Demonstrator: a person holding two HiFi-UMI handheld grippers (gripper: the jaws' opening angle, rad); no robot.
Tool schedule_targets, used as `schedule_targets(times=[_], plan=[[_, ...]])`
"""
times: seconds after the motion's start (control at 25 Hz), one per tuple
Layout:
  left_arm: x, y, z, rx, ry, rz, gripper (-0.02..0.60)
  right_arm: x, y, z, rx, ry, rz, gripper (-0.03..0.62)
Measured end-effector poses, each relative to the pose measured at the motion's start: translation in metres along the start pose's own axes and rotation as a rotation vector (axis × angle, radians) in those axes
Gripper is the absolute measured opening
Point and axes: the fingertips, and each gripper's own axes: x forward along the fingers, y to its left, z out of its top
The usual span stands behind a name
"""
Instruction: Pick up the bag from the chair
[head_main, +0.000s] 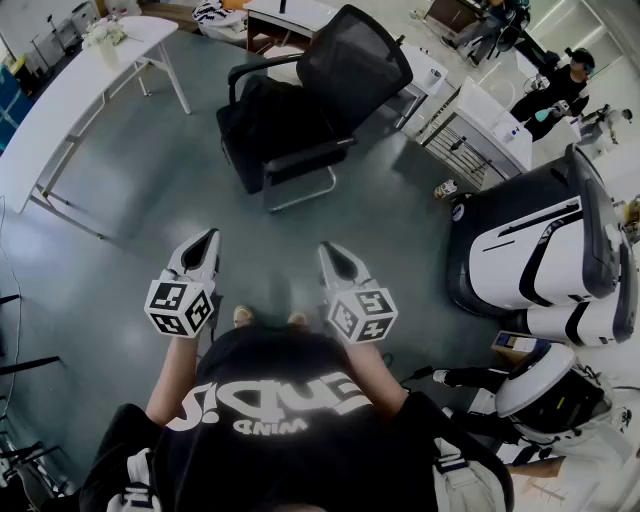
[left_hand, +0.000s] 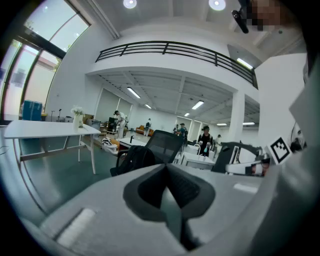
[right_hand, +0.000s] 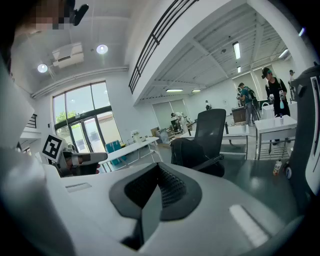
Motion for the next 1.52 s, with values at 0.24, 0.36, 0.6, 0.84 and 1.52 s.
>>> schedule_targets(times=[0.24, 0.36, 0.6, 0.84, 1.52], plan=[[0.013, -0.010, -0.007, -0.004, 0.014, 0.004, 0.002, 0.000, -0.010, 0.003, -0.001, 0.002, 0.018, 0.002], [0.020, -0.018, -0.009, -0.014, 0.016, 0.008, 0.002, -0.002, -0.019, 0.005, 0.016, -0.006, 0.038, 0.003], [0.034, -0.032, -0.021, -0.017, 0.011, 0.046, 0.002, -0.010, -0.040, 0.002, 0.004, 0.002, 0.078, 0.003], [0.042, -0.037, -0.022, -0.033, -0.021, 0.106, 0.000, -0.011, -0.069, -0.001, 0.012, 0.023, 0.083, 0.003], [0.161, 0.037, 0.016, -0.043, -0.007, 0.094, 0.002, 0.104, -0.123, 0.039, 0.043, 0.049, 0.061, 0.003]])
